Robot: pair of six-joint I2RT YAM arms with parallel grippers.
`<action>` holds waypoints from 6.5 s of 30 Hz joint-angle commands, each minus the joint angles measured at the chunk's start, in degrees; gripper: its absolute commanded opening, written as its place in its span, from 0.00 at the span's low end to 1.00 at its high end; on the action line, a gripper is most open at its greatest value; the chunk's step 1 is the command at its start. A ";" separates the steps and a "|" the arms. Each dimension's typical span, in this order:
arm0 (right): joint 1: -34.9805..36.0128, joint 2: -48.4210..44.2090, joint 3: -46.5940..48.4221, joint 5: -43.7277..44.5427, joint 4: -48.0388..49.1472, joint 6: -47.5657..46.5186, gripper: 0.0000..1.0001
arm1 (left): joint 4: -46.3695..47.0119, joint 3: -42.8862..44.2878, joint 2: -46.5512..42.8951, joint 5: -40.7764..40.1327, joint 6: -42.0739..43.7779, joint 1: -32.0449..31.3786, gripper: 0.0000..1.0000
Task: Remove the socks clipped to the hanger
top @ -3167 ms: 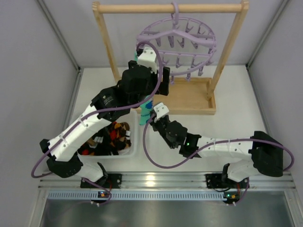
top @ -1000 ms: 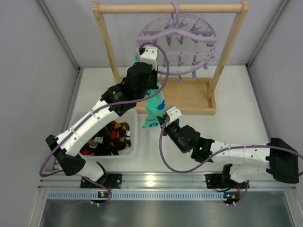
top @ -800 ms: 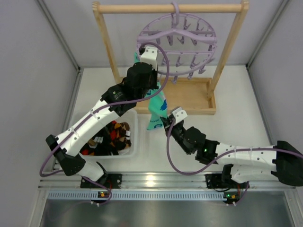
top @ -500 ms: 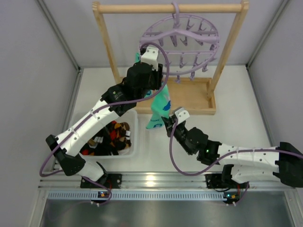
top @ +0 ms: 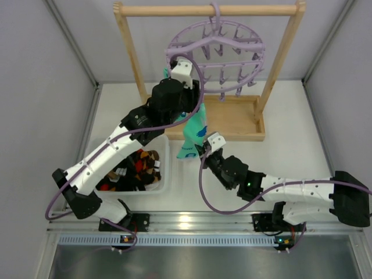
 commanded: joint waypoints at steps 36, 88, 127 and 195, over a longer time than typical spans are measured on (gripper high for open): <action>2.21 -0.32 4.09 -0.50 -0.35 1.19 0.00 | 5.82 1.92 3.42 -13.51 1.08 -2.40 0.41; 2.12 19.69 37.61 -31.25 -20.28 4.44 0.00 | -10.17 -6.69 -32.51 -39.79 1.08 -2.05 0.99; -4.20 25.10 38.38 -37.15 -26.02 14.11 0.85 | -13.34 -23.03 -45.80 -21.95 -4.63 -2.05 0.98; -30.75 9.90 -0.74 -55.34 25.61 19.82 0.00 | -9.21 -41.06 -56.88 -0.59 -8.05 -1.96 0.98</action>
